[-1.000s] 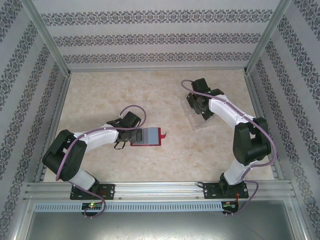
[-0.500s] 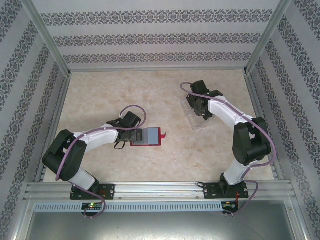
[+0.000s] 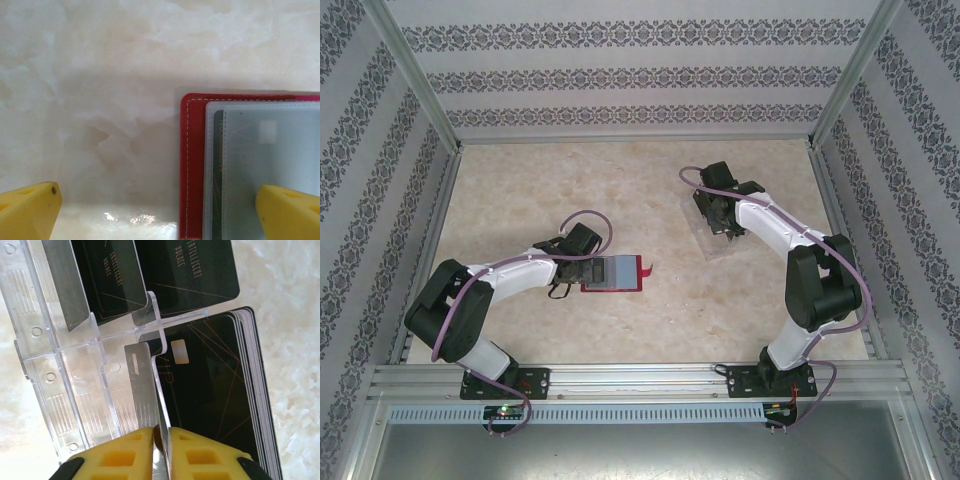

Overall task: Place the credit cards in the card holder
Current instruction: Pick up the credit card from the storage box.

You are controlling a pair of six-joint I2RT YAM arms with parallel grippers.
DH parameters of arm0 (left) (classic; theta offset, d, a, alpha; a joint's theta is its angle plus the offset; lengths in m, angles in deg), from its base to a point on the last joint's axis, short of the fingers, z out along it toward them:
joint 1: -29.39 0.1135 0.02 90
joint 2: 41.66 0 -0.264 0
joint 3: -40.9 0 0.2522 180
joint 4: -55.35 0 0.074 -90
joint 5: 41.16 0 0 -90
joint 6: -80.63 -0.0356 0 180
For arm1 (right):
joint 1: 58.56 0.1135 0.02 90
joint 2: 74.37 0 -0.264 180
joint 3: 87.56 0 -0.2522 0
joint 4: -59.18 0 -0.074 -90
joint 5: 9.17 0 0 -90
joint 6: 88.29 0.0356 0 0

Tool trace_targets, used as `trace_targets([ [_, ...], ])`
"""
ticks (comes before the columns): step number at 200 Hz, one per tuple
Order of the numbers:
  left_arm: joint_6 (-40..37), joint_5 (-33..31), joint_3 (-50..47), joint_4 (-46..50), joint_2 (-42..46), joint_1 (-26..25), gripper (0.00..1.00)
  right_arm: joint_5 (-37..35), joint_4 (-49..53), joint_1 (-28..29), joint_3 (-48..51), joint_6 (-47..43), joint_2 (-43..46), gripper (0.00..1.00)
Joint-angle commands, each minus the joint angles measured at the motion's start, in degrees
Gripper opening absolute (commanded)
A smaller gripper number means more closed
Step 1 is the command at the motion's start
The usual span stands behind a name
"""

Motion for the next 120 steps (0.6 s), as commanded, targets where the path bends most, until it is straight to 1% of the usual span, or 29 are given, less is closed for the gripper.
trace_targets([
  [1,0.31,0.06,0.30,1.84,1.04,0.50,1.00,0.48,1.43,0.77,-0.24,-0.93,-0.47,0.14],
  [31,0.33,0.16,0.25,1.75,1.03,0.52,1.00,1.26,1.87,0.76,-0.80,-1.48,-1.18,0.09],
  [57,0.32,0.25,0.45,1.84,1.04,0.52,1.00,2.27,2.57,0.95,-1.71,-1.93,-1.70,0.01],
  [120,0.19,0.34,0.93,2.45,1.78,0.50,1.00,5.25,4.53,0.97,-4.87,-2.55,-1.34,0.00],
])
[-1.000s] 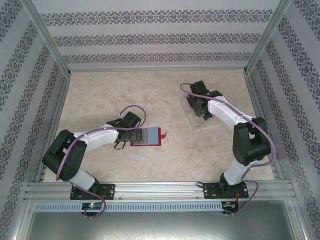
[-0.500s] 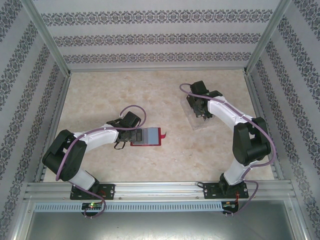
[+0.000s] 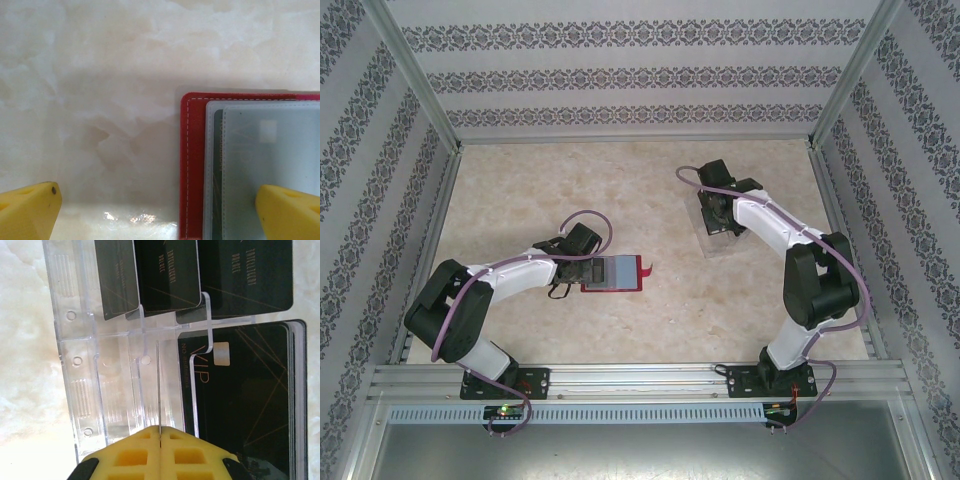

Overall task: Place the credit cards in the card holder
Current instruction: Pick up the credit card from the storage box.

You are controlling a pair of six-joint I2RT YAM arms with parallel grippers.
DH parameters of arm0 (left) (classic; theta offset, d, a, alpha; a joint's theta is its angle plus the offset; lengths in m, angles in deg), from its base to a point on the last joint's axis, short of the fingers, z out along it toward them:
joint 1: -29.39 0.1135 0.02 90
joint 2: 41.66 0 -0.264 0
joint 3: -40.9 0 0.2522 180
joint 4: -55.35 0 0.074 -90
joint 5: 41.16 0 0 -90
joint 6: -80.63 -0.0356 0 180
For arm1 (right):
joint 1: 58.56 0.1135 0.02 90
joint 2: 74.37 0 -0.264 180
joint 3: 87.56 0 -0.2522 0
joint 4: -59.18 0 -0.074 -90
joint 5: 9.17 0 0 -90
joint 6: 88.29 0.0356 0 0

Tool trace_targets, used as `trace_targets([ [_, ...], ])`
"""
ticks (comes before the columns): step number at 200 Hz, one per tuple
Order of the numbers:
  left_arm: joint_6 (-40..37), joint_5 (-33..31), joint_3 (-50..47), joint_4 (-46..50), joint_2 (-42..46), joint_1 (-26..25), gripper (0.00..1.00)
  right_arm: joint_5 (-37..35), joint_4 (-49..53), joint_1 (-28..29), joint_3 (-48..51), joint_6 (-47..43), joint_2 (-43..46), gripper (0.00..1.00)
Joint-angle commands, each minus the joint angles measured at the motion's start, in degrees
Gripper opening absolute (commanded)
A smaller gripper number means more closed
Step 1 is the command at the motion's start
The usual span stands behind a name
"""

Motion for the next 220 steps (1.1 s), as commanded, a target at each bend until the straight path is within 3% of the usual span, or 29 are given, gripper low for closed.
trace_targets([
  [1,0.21,0.18,0.92,2.21,1.59,0.51,1.00,2.30,2.33,0.33,-2.55,-0.87,-0.20,0.00],
  [102,-0.12,1.07,3.24,3.77,3.30,0.51,1.00,11.38,3.45,0.81,-6.80,2.96,8.92,0.00],
  [131,-0.75,1.08,4.67,5.16,4.29,0.53,1.00,17.59,1.47,1.19,-5.74,6.72,12.83,0.00],
  [181,-2.86,1.30,5.59,6.79,5.41,1.46,1.00,34.80,-16.39,3.30,7.92,23.18,20.25,0.00],
  [220,-4.14,2.66,3.59,5.79,4.60,1.51,1.00,36.31,-34.82,10.06,21.09,35.47,22.24,0.00],
])
